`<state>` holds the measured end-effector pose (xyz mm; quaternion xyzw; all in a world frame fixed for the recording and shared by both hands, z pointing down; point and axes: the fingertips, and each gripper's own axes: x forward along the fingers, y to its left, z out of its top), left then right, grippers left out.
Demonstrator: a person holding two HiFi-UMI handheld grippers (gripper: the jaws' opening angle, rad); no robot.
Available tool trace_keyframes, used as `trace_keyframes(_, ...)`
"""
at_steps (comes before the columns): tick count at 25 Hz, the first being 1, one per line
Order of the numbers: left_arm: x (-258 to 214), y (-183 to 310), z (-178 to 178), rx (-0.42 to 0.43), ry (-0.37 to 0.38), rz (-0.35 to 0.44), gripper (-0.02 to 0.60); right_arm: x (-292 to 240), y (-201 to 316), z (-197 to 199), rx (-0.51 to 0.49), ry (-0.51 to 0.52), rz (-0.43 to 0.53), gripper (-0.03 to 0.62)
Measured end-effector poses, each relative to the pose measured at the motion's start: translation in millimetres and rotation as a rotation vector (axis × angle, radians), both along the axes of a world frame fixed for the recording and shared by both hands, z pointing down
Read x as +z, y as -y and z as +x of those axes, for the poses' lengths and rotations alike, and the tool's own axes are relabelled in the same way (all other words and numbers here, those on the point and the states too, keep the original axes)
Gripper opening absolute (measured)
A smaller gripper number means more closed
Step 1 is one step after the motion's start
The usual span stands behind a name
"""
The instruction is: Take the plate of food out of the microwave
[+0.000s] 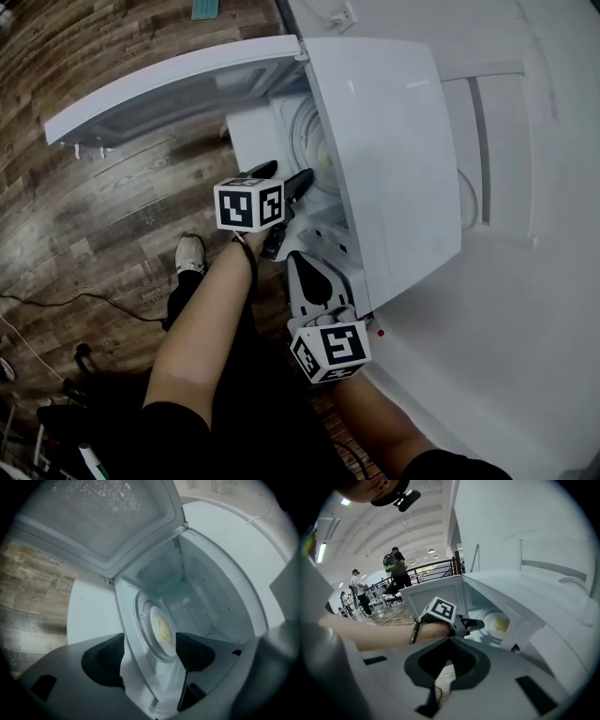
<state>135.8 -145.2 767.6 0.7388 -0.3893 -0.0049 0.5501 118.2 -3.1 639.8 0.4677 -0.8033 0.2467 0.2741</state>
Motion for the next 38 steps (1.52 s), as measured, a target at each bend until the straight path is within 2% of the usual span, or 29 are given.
trace_keyframes(5,15,14,23,0.012,-0.010,-0.036,0.344,-2,1,1,-0.001,-0.015,0.001,0.014)
trace_keyframes(11,37,24,31,0.025,0.115,-0.089,0.356,0,-3,-1,0.009,0.001,-0.013,0.014)
trace_keyframes(16,38,21,23,0.018,0.112,-0.085,0.356,6,-2,2,0.031,0.010,-0.027,0.014)
trace_keyframes(18,39,16,15,0.002,0.074,-0.092,0.353,7,-2,2,0.036,0.017,-0.028,0.014)
trace_keyframes(20,37,12,8,-0.022,0.007,-0.098,0.318,8,0,3,0.038,0.023,-0.029,0.014)
trace_keyframes(24,23,5,-4,-0.091,-0.153,-0.087,0.183,13,0,5,0.039,0.030,-0.041,0.014)
trace_keyframes(28,13,-2,-3,-0.096,-0.240,-0.065,0.046,16,0,3,0.027,0.040,-0.047,0.014)
trace_keyframes(31,12,-6,-3,-0.119,-0.308,-0.083,0.035,18,0,3,0.020,0.047,-0.052,0.014)
trace_keyframes(35,16,-13,-13,-0.198,-0.442,-0.135,0.014,18,-1,3,0.018,0.062,-0.055,0.014)
trace_keyframes(38,19,-21,-23,-0.248,-0.491,-0.151,0.012,19,-1,2,0.007,0.066,-0.055,0.014)
